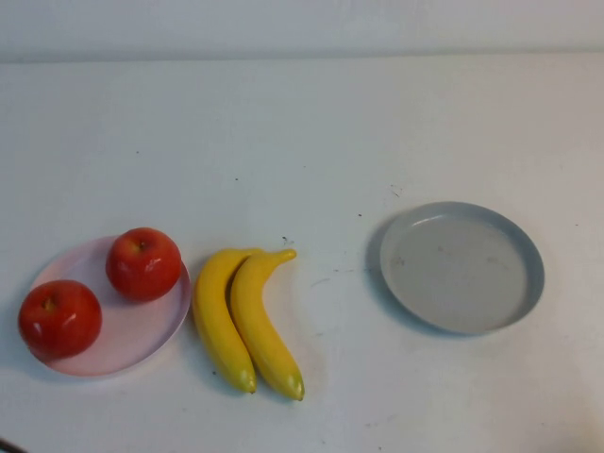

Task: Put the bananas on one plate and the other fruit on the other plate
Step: Put another type of fruit in the right plate

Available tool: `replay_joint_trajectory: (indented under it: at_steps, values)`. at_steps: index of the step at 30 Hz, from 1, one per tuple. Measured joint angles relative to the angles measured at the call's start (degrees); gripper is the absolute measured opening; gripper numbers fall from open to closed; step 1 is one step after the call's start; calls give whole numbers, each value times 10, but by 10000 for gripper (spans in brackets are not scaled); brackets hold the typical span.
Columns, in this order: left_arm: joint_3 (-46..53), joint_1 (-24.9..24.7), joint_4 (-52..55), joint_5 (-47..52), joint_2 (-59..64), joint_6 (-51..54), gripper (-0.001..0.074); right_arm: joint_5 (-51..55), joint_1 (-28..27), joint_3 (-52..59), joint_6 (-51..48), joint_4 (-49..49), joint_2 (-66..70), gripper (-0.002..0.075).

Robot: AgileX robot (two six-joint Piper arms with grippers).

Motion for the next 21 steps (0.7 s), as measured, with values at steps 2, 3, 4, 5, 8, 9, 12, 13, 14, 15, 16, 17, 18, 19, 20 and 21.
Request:
replay_joint_trajectory:
  at_steps: [2,3,4,5,8,9,12,13,14,15,16,17,18,19,20,21]
  values:
    - [48,3,0,-32,-49,1,3,0,0,0,0,0,0,-17]
    - [70,7,0,-46,-78,1,3,0,0,0,0,0,0,-17]
    - [87,13,0,-57,-101,1,3,0,0,0,0,0,0,-17]
    - [107,21,0,-66,-129,1,3,0,0,0,0,0,0,-17]
    - [160,52,0,-86,-192,0,3,0,0,0,0,0,0,-17]
    - [176,62,0,-90,-199,-5,3,0,0,0,0,0,0,-17]
    - [210,82,0,-94,-203,-20,2,0,0,0,0,0,0,-17]
    - [217,86,0,-94,-203,-22,2,0,0,0,0,0,0,-17]
    - [224,88,0,-94,-203,-25,2,0,0,0,0,0,0,-17]
    - [233,90,0,-94,-204,-26,2,0,0,0,0,0,0,-17]
    - [243,90,1,-97,-204,-27,2,0,0,0,0,0,0,-17]
    - [252,90,1,-97,-204,-28,2,0,0,0,0,0,0,-17]
    - [261,91,1,-97,-204,-28,2,0,0,0,0,0,0,-17]
    - [266,91,1,-89,-204,-30,2,0,0,0,0,0,0,-17]
    - [267,91,1,-80,-204,-33,2,0,0,0,0,0,0,-17]
    - [269,91,4,-66,-204,-35,2,0,0,0,0,0,0,-17]
